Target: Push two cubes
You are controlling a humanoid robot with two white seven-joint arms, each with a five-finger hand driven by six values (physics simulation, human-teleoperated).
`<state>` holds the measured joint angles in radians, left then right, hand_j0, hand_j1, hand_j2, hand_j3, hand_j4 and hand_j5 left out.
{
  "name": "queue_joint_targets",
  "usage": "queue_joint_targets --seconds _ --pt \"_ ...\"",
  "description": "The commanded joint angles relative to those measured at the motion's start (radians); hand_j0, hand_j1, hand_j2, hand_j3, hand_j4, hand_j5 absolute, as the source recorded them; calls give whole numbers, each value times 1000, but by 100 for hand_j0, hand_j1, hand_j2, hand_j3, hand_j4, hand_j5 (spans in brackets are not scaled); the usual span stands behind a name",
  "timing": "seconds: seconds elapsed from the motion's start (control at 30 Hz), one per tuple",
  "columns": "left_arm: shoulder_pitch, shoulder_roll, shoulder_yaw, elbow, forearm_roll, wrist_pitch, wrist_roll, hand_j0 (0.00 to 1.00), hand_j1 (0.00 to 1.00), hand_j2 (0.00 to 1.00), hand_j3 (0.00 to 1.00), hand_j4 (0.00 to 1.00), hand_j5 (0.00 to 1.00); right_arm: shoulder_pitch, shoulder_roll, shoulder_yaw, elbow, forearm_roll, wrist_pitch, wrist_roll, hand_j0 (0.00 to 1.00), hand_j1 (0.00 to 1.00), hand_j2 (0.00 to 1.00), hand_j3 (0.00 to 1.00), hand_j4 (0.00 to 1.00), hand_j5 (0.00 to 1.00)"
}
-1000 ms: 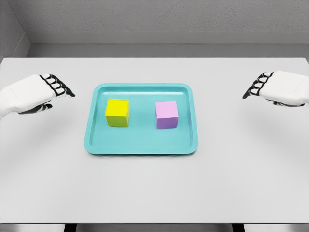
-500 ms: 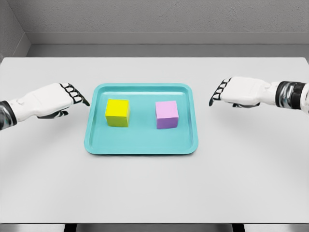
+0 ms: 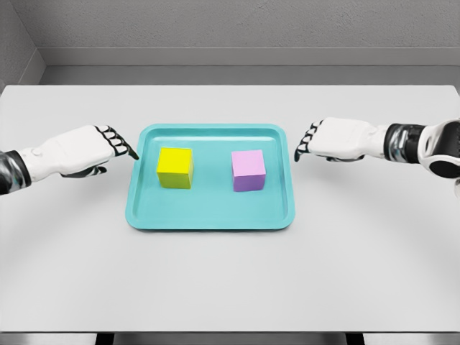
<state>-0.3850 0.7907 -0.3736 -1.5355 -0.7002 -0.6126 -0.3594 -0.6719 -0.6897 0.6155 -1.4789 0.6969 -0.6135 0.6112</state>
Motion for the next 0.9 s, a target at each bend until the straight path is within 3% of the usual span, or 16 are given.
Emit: queue_joint_targets --seconds 0.0,0.27,0.87 --pt "0 -2 -5 0 5 2 0 74 74 74 74 74 74 0 1 7 -35 -2 3 0 69 69 69 69 69 69" --pt "-3 -19 -13 -3 4 2 -1 74 74 74 74 74 74 0 1 33 -55 10 3 0 69 69 69 69 69 69" --pt "-11 -47 -21 20 2 2 -1 75 75 75 75 75 75 -29 67 84 -6 49 3 0 69 69 69 69 69 69"
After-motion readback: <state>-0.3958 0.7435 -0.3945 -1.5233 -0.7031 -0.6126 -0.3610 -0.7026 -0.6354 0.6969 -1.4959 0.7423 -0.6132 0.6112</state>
